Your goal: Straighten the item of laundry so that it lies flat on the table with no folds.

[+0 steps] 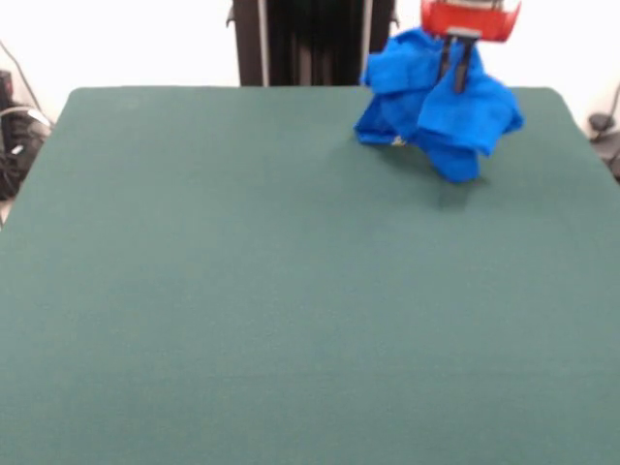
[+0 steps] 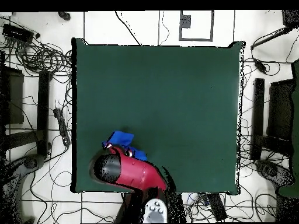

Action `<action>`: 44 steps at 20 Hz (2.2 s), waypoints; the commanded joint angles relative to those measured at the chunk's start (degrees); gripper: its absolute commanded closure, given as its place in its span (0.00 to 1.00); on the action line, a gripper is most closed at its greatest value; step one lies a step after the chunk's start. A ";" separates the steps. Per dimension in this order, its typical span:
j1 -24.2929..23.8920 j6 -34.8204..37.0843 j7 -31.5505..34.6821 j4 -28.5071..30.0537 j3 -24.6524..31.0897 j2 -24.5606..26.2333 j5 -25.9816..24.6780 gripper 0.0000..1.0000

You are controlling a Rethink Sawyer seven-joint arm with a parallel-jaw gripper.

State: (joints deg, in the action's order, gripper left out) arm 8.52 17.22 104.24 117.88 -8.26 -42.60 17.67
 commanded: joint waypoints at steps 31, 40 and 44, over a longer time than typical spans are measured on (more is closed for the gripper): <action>29.36 37.59 61.26 -11.48 -11.82 -9.39 1.77 1.00; 24.79 26.70 57.24 -17.06 -6.91 2.87 4.83 1.00; 24.83 26.17 57.50 -19.38 -6.43 5.39 5.94 1.00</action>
State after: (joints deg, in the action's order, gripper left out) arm 34.42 47.68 147.97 102.64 -21.20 -46.21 20.51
